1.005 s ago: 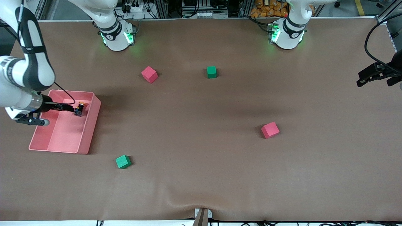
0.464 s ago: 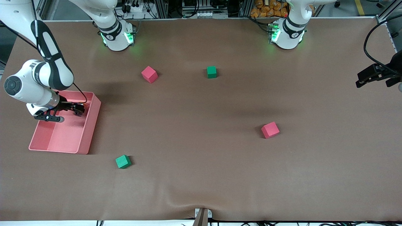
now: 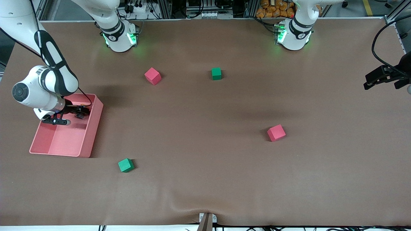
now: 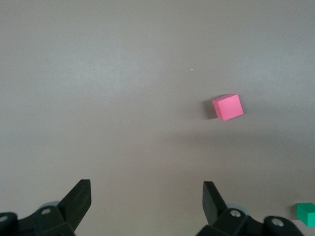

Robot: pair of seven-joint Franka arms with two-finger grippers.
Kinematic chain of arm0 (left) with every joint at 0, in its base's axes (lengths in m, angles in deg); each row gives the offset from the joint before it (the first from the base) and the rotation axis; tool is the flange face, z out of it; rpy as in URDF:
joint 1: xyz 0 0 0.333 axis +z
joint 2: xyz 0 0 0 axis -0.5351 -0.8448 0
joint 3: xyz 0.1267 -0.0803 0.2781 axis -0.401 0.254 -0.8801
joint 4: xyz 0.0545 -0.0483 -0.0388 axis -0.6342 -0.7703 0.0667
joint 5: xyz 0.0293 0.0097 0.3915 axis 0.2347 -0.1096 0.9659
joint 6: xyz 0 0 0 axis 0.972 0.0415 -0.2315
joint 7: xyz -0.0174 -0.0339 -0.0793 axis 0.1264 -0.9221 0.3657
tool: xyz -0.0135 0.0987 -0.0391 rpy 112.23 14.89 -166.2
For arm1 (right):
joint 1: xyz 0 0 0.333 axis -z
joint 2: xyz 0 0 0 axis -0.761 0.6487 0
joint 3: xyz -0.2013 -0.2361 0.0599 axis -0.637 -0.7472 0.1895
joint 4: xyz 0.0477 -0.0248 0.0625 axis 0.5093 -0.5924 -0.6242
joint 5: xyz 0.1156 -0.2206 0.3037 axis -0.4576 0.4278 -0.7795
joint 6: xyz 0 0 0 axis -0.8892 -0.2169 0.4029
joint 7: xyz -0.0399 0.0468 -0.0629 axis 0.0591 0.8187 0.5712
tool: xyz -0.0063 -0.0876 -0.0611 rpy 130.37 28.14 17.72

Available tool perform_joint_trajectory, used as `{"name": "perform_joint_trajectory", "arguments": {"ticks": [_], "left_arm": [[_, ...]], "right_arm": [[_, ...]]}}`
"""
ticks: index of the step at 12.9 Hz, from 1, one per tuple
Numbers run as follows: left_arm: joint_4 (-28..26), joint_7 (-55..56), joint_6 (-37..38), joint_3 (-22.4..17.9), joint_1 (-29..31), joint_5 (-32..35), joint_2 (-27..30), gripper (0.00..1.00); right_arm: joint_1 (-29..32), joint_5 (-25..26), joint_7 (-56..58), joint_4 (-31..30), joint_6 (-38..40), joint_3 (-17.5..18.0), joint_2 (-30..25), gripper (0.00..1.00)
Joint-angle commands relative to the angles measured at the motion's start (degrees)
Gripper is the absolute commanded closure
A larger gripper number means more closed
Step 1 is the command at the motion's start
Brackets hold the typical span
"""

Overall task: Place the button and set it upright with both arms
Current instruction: 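Reach the right gripper into the pink tray and grasp the button switch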

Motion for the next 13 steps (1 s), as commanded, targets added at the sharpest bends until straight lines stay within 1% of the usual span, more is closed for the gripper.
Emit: {"name": "perform_joint_trajectory", "arguments": {"ticks": [1,3,4,5,6,8,9,10,11,13], "left_arm": [[0.9,-1.3,0.2,0.0,0.2,-0.8,-0.5,0.00],[0.9,-1.0,0.2,0.0,0.1,-0.8,-0.5,0.00],[0.9,-1.0,0.2,0.0,0.0,-0.8,-0.5,0.00],[0.9,-0.9,0.2,0.0,0.0,-0.8,-0.4,0.00],[0.9,-0.8,0.2,0.0,-0.1,-0.8,-0.5,0.00],[0.9,-0.8,0.2,0.0,-0.1,-0.8,-0.4,0.00],[1.0,-0.8,0.2,-0.1,-0.1,-0.8,-0.5,0.00],[1.0,-0.8,0.2,0.0,0.1,-0.7,-0.4,0.00],[1.0,-1.0,0.2,0.0,0.1,-0.8,-0.4,0.00],[1.0,-0.7,0.2,0.0,0.0,-0.8,-0.4,0.00]], "right_arm": [[0.6,0.6,0.8,-1.1,1.3,0.7,-0.6,0.00],[0.6,0.6,0.8,-1.0,3.4,0.7,-1.2,0.00],[0.6,0.6,0.8,-1.0,3.7,0.8,-1.3,0.02],[0.6,0.6,0.8,-1.0,3.8,0.8,-1.2,0.28],[0.6,0.5,0.8,-0.9,3.8,0.8,-1.2,0.48],[0.7,0.5,1.0,-0.7,3.7,0.8,-1.2,0.82],[0.9,0.5,1.1,-0.6,3.7,0.9,-1.3,0.91],[0.8,0.4,1.2,-0.5,3.7,0.9,-1.5,0.98],[0.8,0.5,1.3,-0.4,3.7,1.0,-2.0,1.00],[0.7,0.5,3.5,-0.1,3.9,0.9,-4.2,1.00]]}}
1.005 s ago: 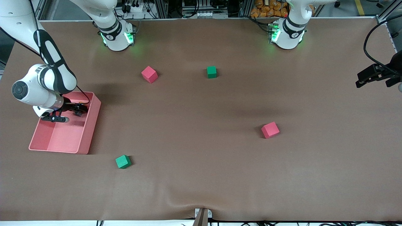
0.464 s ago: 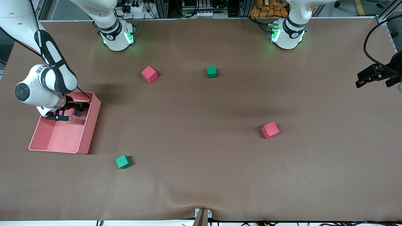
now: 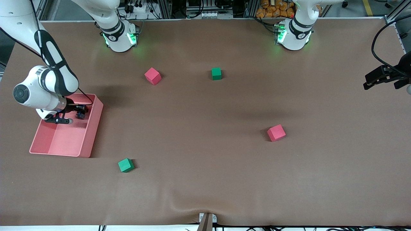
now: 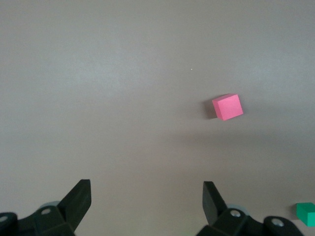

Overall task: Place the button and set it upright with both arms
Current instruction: 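Reach the right gripper into the pink tray and grasp the button switch, then lift the switch out of the tray with the right gripper toward mid-table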

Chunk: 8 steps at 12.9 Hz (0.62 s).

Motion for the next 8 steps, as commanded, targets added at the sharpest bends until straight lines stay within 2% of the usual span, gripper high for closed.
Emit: {"name": "perform_joint_trajectory", "arguments": {"ticks": [1,6,8], "left_arm": [[1.0,-0.7,0.2,0.0,0.1,-0.8,-0.5,0.00],[1.0,-1.0,0.2,0.0,0.3,-0.8,-0.4,0.00],[1.0,-1.0,0.2,0.0,0.3,-0.8,-0.4,0.00]], "right_arm": [[0.7,0.5,3.9,0.0,1.0,0.6,-4.4,1.00],[0.2,0.0,19.8,8.5,8.5,1.0,-5.3,1.00],[-1.2,-0.4,25.8,13.8,13.2,2.7,-5.3,1.00]]}}
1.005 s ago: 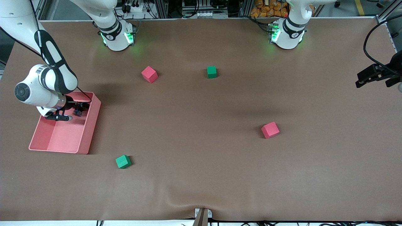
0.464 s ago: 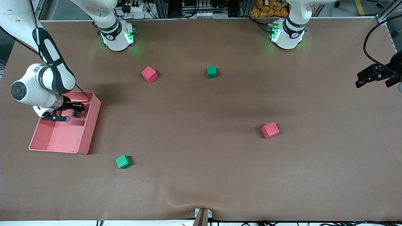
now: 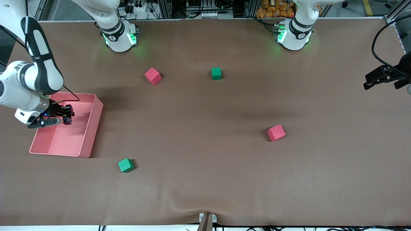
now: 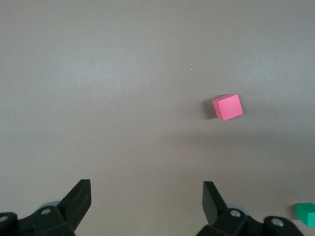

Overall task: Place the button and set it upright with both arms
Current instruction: 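Lift the switch out of the tray with the right gripper toward mid-table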

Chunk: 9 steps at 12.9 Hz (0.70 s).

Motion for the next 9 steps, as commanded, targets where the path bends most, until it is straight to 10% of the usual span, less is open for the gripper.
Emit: {"name": "perform_joint_trajectory", "arguments": {"ticks": [1,9], "left_arm": [[1.0,-1.1,0.2,0.0,0.4,-0.8,-0.4,0.00],[0.9,-1.1,0.2,-0.1,0.1,-0.8,-0.5,0.00]], "right_arm": [[-1.3,-0.4,7.9,6.5,5.2,3.0,-0.2,1.00],[-15.6,-0.3,25.4,19.2,5.5,8.4,2.2,0.97]]}}
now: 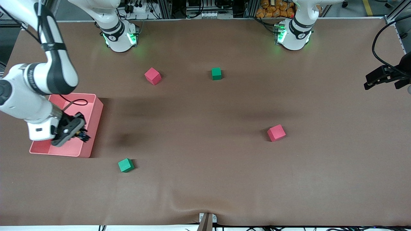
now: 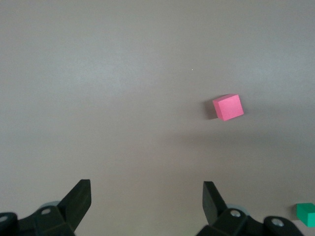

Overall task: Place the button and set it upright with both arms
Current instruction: 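Lift the switch out of the tray with the right gripper toward mid-table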

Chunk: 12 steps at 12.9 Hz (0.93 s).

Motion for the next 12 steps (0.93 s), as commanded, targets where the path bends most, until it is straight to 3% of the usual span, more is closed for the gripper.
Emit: {"name": "perform_joint_trajectory", "arguments": {"ticks": [1,6,12], "left_arm": [[0.9,-1.0,0.2,0.0,0.0,-0.8,-0.4,0.00],[0.8,-1.2,0.2,0.0,0.2,-0.7,-0.4,0.00],[0.8,-1.2,0.2,0.0,0.1,-0.8,-0.4,0.00]], "right_arm": [[-8.4,-0.1,4.9,4.5,0.2,-0.3,2.7,0.97],[-23.8,0.4,6.2,10.8,-0.2,-0.3,9.5,0.97],[-33.9,0.6,14.1,17.5,-0.3,-0.3,16.9,0.97]]}}
